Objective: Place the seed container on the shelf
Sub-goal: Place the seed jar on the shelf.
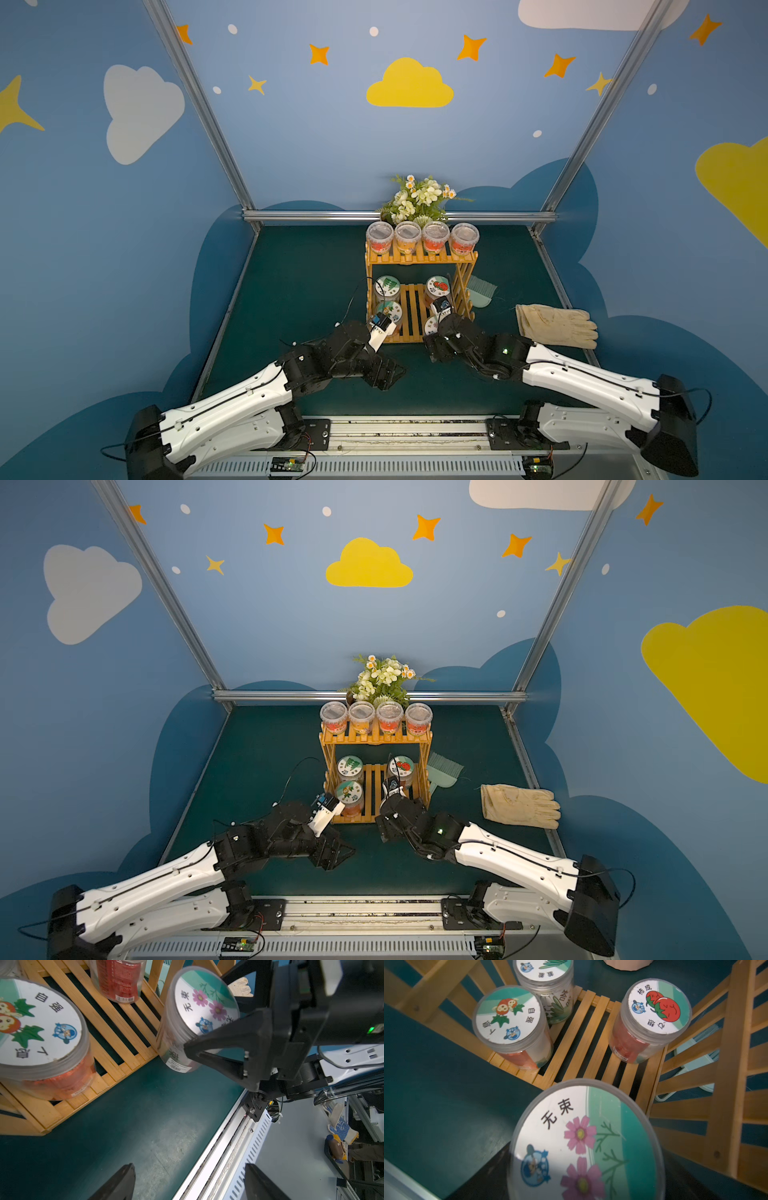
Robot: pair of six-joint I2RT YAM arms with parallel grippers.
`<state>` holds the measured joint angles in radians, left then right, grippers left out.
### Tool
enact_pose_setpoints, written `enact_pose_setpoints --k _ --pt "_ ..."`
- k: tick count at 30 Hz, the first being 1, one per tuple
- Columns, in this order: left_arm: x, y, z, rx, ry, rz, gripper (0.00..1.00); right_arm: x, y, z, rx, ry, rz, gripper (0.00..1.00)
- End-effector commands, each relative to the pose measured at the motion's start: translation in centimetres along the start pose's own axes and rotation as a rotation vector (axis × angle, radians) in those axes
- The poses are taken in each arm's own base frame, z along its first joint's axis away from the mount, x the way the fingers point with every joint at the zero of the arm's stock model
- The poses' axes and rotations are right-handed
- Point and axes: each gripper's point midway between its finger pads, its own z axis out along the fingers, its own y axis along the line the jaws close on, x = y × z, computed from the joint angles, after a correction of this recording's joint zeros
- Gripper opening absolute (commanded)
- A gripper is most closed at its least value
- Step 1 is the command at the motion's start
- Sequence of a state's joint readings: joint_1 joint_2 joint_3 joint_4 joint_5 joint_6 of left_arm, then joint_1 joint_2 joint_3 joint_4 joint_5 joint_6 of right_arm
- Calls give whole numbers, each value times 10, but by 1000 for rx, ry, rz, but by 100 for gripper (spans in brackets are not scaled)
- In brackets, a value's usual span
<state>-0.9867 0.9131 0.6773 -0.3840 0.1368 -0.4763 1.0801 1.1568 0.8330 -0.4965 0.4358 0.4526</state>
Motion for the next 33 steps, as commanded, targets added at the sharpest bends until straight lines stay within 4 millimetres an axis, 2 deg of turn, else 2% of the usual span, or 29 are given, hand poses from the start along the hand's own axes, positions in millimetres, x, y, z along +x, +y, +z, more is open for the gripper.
enact_pose_setpoints --k 1,6,14,19,23,33 --pt "-18 -10 1 14 -58 35 91 -9 -8 5 69 -4 77 79" --pt "-19 -7 8 -9 -59 45 100 -10 -18 17 134 -3 148 80" --pt "-27 -5 7 -41 -91 62 100 -8 -29 37 206 -18 250 81" --pt "-28 -1 4 -62 -110 65 100 -13 -34 44 242 -59 273 82" --pt "-28 0 3 -66 -113 63 100 -10 -44 49 313 -75 279 83" --pt "-26 1 5 -71 -98 66 100 0 -51 69 372 -44 332 83"
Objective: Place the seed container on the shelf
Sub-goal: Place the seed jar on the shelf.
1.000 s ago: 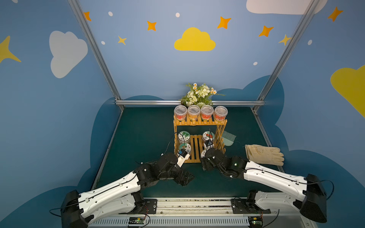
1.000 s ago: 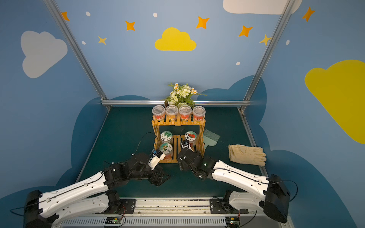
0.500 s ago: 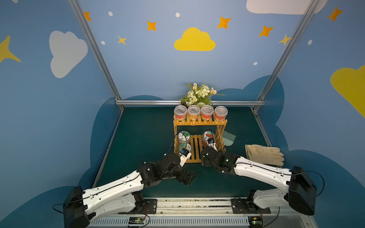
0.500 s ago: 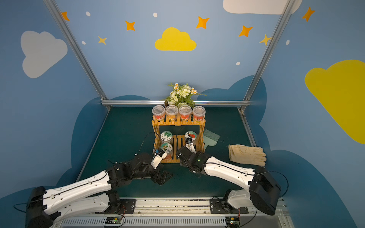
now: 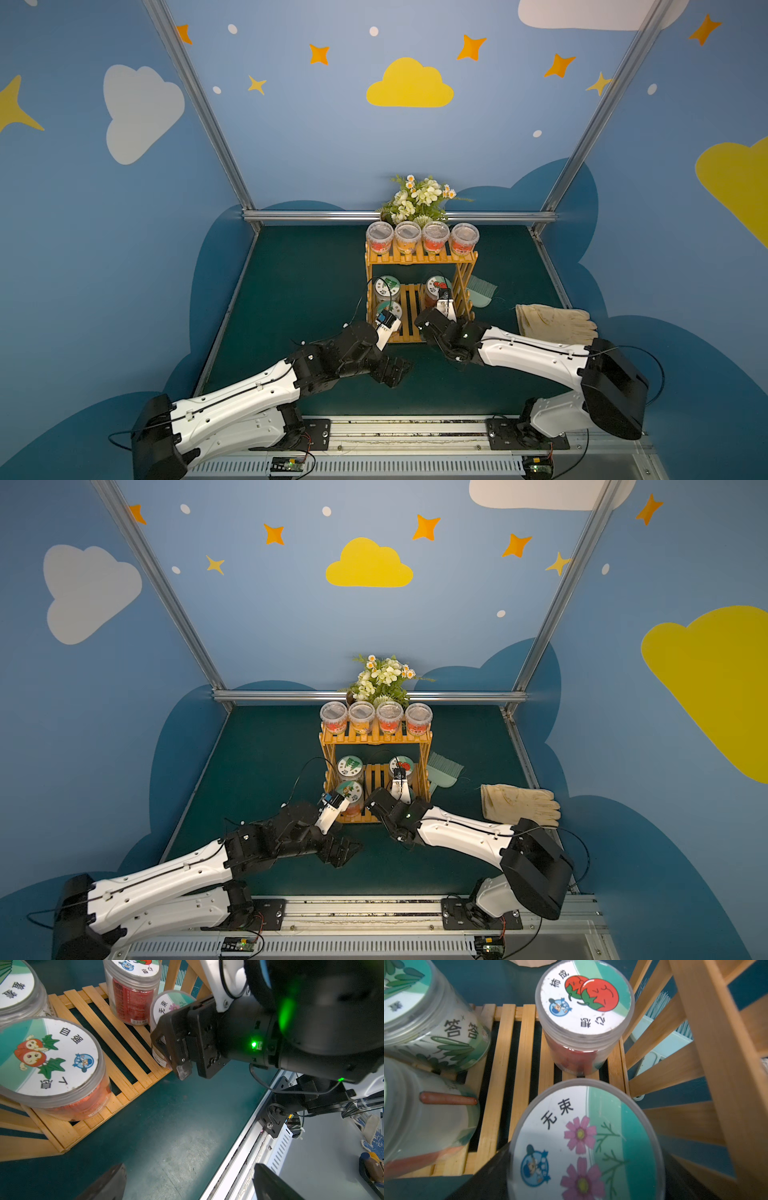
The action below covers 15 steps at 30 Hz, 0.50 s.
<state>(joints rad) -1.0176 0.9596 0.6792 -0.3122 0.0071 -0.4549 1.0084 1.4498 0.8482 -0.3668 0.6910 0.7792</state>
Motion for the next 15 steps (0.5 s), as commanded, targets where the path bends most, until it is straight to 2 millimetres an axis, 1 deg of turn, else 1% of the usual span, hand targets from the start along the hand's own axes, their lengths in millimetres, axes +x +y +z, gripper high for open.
enact_pose_setpoints --k 1,4,9,15 --pt "-12 -7 -4 14 -30 19 100 -1 -5 8 41 2 35 83" --pt "-12 -7 -4 13 -29 18 100 0 -7 8 48 18 45 87" --pt "-11 -6 -5 12 -31 20 100 -6 -11 1 66 24 32 97" --pt "-10 -6 -5 8 -22 25 100 -13 -12 -8 60 32 2 98"
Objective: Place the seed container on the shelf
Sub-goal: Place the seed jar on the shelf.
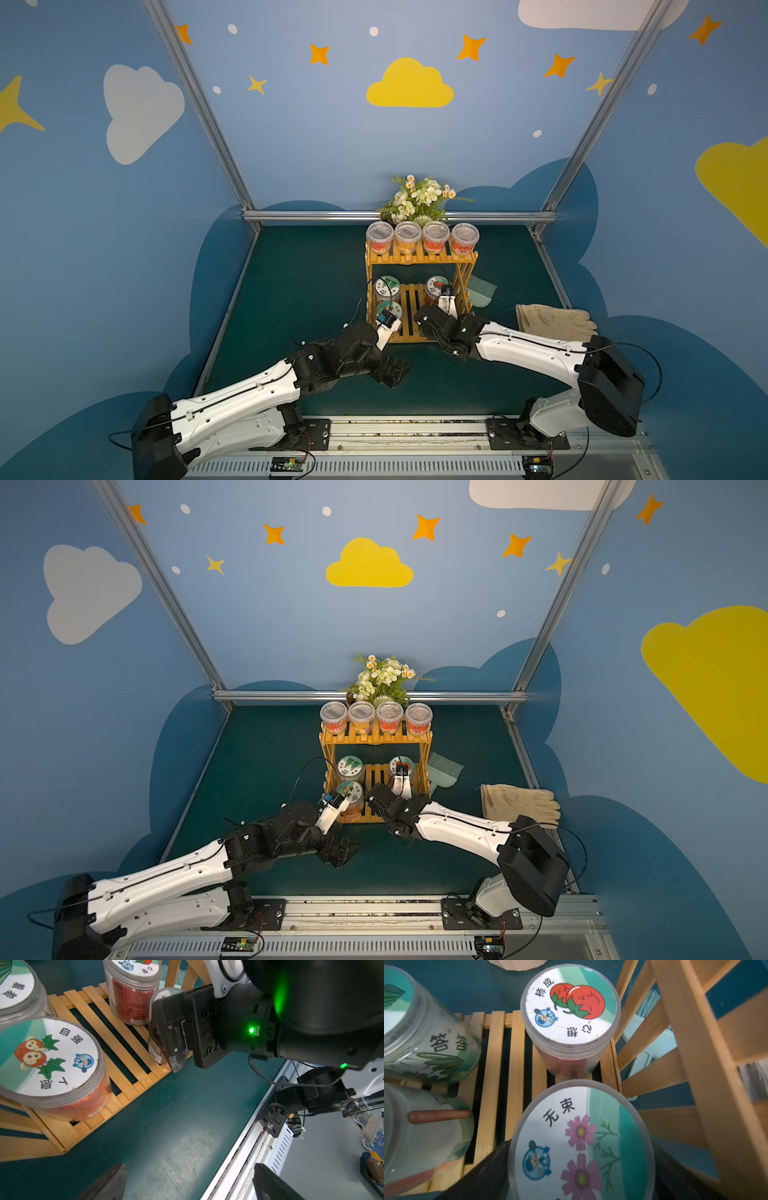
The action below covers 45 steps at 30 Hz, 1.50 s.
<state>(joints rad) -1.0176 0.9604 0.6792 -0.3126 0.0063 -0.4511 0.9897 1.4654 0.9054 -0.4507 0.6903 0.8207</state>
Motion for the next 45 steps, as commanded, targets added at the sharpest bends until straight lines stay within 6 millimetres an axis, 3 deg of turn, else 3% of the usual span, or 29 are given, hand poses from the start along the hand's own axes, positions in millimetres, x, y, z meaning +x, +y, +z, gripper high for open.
enact_pose_setpoints --k 1,15,27,39,45 --pt "-10 -6 -5 9 -22 22 100 -7 -7 -9 24 7 -33 98" --pt "-9 -5 -6 -1 -5 36 100 -3 -5 -13 25 72 -94 98" --pt "-8 -3 -9 -12 -3 36 100 -8 -5 -2 46 56 -121 86" --pt "-7 -4 -4 -6 8 37 100 -8 -9 2 53 57 -121 92" --pt "-7 -3 -5 -13 10 44 100 -9 -9 3 54 52 -127 87"
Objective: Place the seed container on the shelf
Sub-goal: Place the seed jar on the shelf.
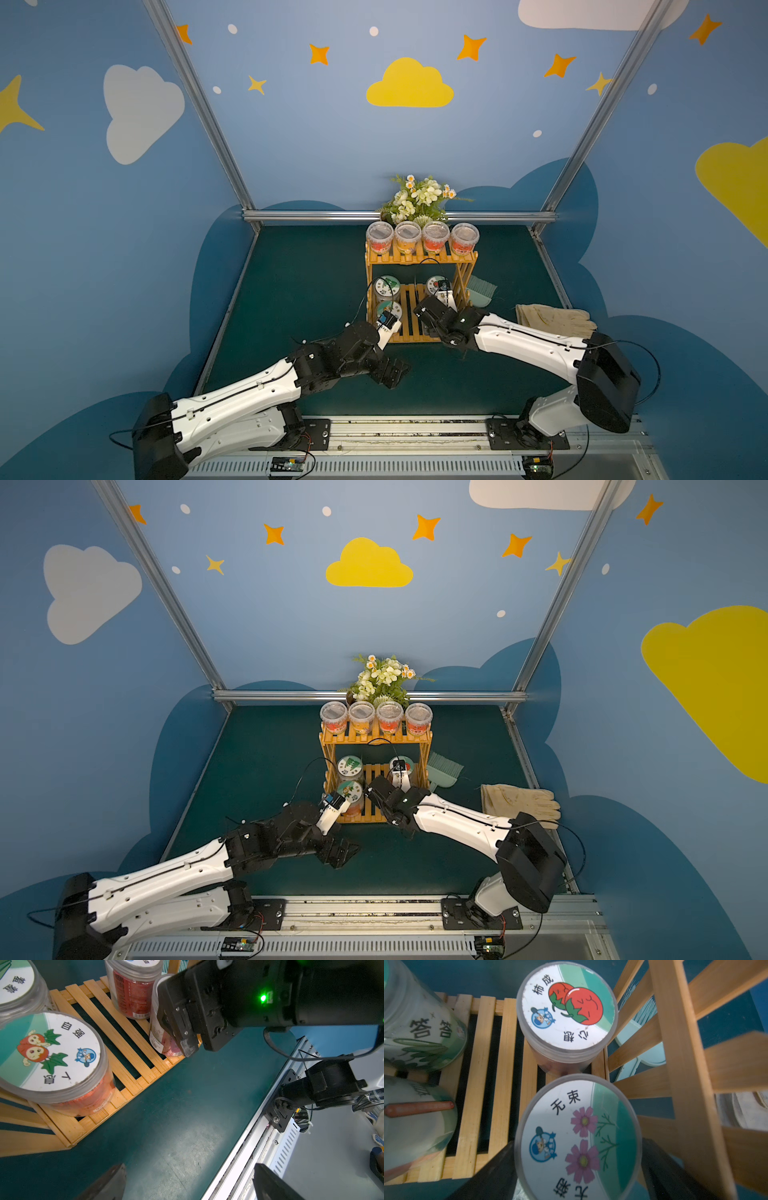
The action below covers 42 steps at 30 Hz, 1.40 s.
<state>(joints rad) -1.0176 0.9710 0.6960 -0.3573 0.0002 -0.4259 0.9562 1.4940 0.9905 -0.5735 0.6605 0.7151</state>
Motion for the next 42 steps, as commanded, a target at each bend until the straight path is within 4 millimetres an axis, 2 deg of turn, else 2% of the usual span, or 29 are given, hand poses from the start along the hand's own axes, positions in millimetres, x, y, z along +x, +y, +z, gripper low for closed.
enact_pose_setpoints --k 1,10,18,29,34,38,42 --pt "-12 -6 -5 8 -22 23 100 -3 -2 4 13 -12 -6 86" --pt "-14 -4 -7 -5 -39 18 100 -7 -2 5 18 -25 -19 89" --pt "-13 -5 -5 -2 -27 19 100 -10 -3 -2 23 -22 -46 97" --pt "-16 -5 -8 -6 -40 18 100 -18 -8 -29 22 -41 -63 98" --pt "-20 -1 -15 -23 -76 18 100 -19 -12 -43 6 -45 -53 98" --pt "-24 1 -21 -37 -101 18 100 -27 -16 -58 4 -70 -27 98" --pt "-22 4 -24 -42 -117 3 100 -31 -9 -66 -47 -82 -47 98"
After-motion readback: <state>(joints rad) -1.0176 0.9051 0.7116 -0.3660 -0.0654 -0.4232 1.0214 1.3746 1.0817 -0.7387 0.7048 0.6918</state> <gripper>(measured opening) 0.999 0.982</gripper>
